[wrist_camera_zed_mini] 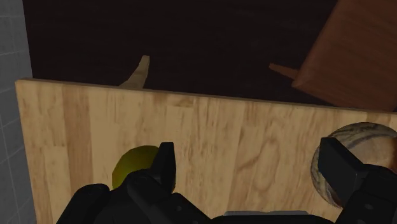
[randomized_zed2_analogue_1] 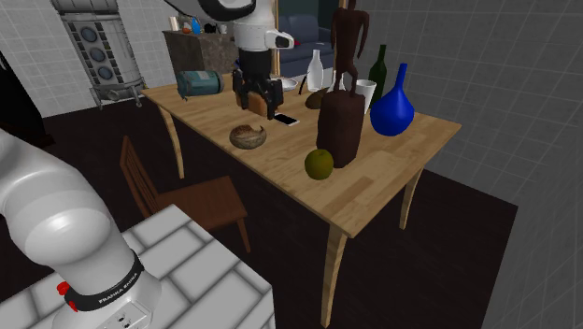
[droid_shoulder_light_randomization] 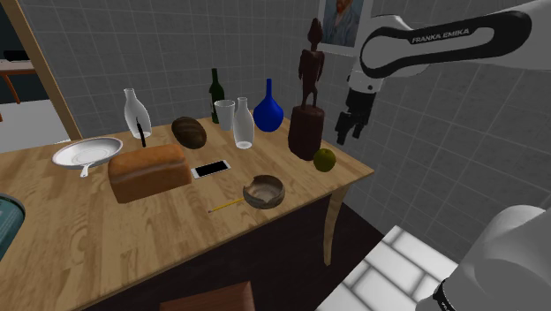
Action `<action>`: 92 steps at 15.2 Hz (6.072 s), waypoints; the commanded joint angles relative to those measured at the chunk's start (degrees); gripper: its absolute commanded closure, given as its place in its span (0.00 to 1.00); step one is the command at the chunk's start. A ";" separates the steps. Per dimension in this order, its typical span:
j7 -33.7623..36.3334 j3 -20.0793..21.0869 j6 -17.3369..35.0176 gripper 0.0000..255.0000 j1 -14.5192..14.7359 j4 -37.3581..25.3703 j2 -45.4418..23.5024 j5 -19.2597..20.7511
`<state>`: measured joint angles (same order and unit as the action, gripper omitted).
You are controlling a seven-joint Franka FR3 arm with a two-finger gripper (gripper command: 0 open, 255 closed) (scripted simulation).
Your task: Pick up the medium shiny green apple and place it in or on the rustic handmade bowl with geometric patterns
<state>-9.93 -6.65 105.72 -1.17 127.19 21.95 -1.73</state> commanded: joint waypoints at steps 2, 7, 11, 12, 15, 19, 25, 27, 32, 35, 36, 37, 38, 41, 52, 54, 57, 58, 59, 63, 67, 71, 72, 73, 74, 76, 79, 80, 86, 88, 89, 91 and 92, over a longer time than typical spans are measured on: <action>-2.40 -1.66 2.44 0.00 -0.50 -2.99 -5.61 -0.07; -6.32 -3.94 5.62 0.00 -1.33 -9.76 -16.06 -1.30; -9.43 -5.26 7.01 0.00 -2.35 -16.54 -24.73 -2.98; -10.17 -5.49 7.18 0.00 -2.69 -18.44 -26.94 -3.46; -12.27 -6.01 7.28 0.00 -3.85 -24.67 -33.69 -4.98; -12.83 -5.91 9.33 0.00 -4.13 -24.56 -35.73 -5.52; -13.11 -5.74 12.49 0.00 -4.08 -22.49 -36.86 -5.95; -13.11 -5.74 12.49 0.00 -4.08 -22.49 -36.86 -5.95; -13.11 -5.74 12.48 1.00 -4.08 -22.50 -36.86 -5.95; -13.11 -5.74 12.48 1.00 -4.08 -22.50 -36.86 -5.95; -13.11 -5.74 12.49 1.00 -4.08 -22.49 -36.86 -5.95; -13.11 -5.74 12.48 1.00 -4.08 -22.47 -36.83 -5.95; -13.12 -5.74 12.49 1.00 -4.09 -22.45 -36.83 -5.95; -13.11 -5.74 12.49 1.00 -4.08 -22.49 -36.86 -5.95; -12.14 -6.00 4.84 1.00 -4.01 -27.77 -34.38 -5.00; -11.99 -6.03 3.41 1.00 -4.02 -28.91 -34.08 -4.88; -11.78 -6.07 1.23 1.00 -4.04 -30.75 -33.71 -4.72; -11.72 -6.09 0.49 1.00 -4.05 -31.39 -33.62 -4.68; -11.65 -6.10 -0.25 1.00 -4.06 -32.05 -33.53 -4.64; -11.42 -6.15 -3.25 1.00 -4.12 -34.85 -33.33 -4.52; -11.22 -6.20 -6.32 1.00 -4.21 -37.95 -33.34 -4.46; -11.05 -6.25 -9.49 1.00 -4.33 -41.37 -33.59 -4.48; -11.01 -6.27 -10.30 1.00 -4.37 -42.28 -33.69 -4.49; -10.98 -6.28 -11.12 1.00 -4.41 -43.21 -33.81 -4.51; -10.96 -6.29 -11.53 1.00 -4.44 -43.69 -33.87 -4.52; -8.38 -5.35 -11.63 1.00 -2.79 -42.58 -32.43 -4.07; -4.48 -3.85 -11.97 1.00 -0.40 -41.54 -30.72 -3.54; -3.17 -3.33 -12.13 1.00 0.38 -41.35 -30.27 -3.39; 4.69 -0.03 -13.52 1.00 4.81 -41.87 -28.82 -2.77; 7.31 1.07 -14.13 1.00 6.28 -42.67 -28.82 -2.63; 8.62 1.63 -14.47 1.00 7.00 -43.19 -28.92 -2.56; 11.23 2.74 -15.21 1.00 8.45 -44.49 -29.30 -2.44; 12.53 3.28 -15.62 1.00 9.17 -45.27 -29.58 -2.37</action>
<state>1.18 -3.93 90.26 7.25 82.47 -7.36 -4.17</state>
